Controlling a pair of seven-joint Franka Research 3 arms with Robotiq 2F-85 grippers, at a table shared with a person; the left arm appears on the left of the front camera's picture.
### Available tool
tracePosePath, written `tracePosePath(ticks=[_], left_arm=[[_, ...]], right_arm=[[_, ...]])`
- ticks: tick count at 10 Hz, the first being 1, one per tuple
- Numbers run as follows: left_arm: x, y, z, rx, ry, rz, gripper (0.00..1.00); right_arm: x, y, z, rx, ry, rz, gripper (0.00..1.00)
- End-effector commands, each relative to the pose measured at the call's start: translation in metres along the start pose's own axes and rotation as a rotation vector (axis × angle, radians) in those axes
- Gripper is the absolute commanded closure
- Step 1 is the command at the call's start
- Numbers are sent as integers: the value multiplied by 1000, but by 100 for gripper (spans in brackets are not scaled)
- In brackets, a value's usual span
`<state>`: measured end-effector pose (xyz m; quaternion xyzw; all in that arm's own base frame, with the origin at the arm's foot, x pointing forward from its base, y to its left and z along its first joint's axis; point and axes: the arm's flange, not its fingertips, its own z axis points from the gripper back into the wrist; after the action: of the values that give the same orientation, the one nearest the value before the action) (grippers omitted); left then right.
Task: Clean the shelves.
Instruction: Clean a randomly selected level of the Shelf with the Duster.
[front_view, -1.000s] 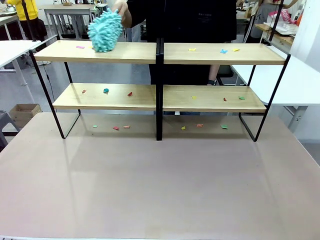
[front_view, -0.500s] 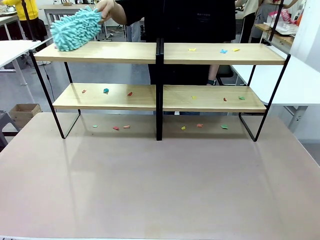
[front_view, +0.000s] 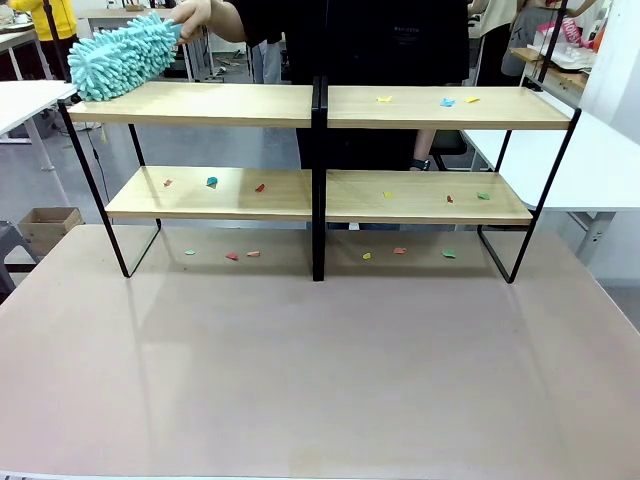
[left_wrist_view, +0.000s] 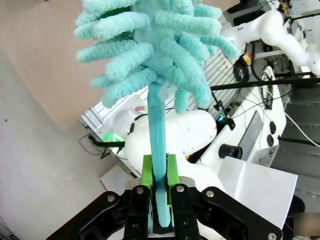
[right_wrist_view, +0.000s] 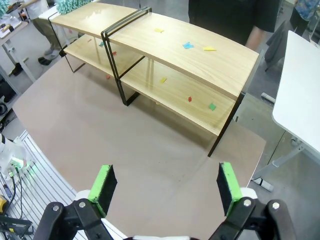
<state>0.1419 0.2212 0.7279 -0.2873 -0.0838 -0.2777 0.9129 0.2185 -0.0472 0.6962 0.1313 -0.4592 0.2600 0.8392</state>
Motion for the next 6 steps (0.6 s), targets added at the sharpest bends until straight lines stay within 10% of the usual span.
tracePosePath(ticks=[1, 3, 6], left_arm=[[-2, -2, 1, 3, -8, -18, 88], [-1, 0, 0, 0, -2, -2, 88], [76, -26, -37, 3, 297, -355, 88]], right_arm=[[1, 0, 0, 4, -4, 1, 0], [1, 0, 0, 4, -4, 1, 0], [1, 0, 0, 4, -4, 1, 0]])
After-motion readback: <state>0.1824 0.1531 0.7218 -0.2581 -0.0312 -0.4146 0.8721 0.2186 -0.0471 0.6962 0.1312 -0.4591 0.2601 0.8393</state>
